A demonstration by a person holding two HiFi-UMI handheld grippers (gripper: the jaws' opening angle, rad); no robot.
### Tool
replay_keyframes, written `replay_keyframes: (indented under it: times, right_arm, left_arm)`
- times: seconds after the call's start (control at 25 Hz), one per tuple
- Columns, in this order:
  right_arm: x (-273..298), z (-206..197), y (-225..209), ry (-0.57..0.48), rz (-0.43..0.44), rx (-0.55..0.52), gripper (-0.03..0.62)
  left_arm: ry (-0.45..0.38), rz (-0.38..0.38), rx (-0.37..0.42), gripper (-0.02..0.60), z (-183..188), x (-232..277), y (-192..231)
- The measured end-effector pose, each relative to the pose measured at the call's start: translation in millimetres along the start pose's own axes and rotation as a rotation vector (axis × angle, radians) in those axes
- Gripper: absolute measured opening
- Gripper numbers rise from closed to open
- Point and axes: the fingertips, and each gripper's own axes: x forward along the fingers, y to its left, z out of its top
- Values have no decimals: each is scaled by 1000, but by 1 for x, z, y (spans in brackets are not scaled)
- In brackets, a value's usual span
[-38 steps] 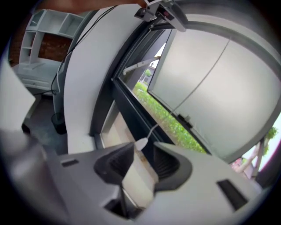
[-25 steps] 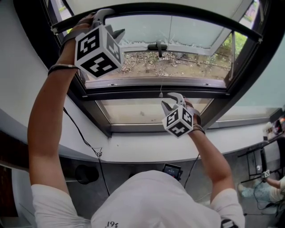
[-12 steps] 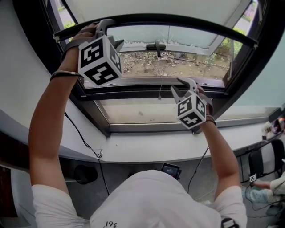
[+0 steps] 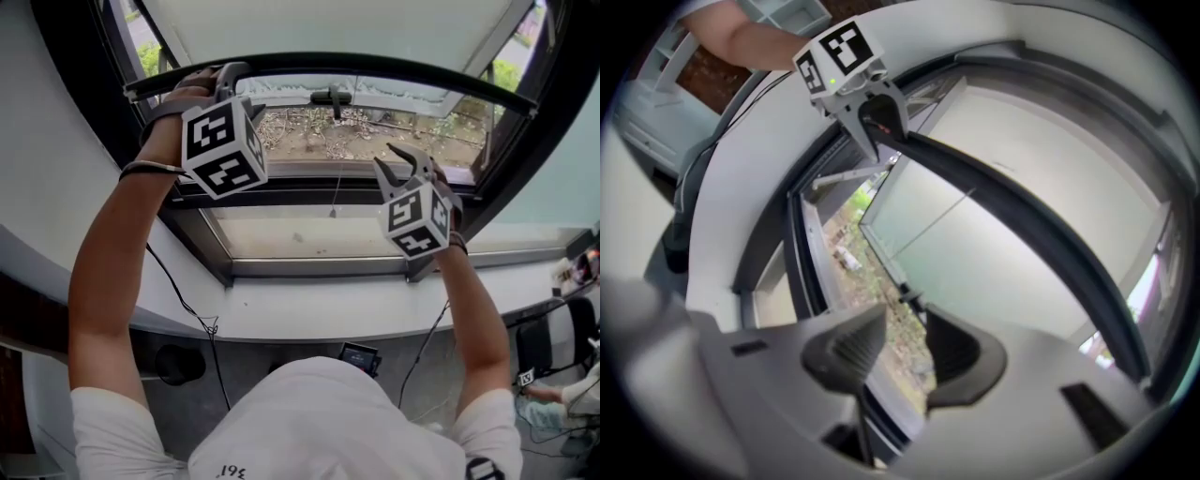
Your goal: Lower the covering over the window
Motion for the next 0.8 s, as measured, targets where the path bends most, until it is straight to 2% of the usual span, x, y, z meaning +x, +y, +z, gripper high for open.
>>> replay_keyframes:
  times: [0.48, 0.64, 0.8]
  right_arm:
    - [-6, 9, -18, 1, -58, -81, 132]
    - [-11, 17, -39, -3, -121, -149, 132]
    - [-15, 28, -68, -10, -168, -164, 132]
  left_arm:
    - [23, -8, 13, 232, -3, 1, -4]
    - [28, -13, 8, 232, -3, 2, -5]
    - [29, -11, -3, 218, -2, 1, -4]
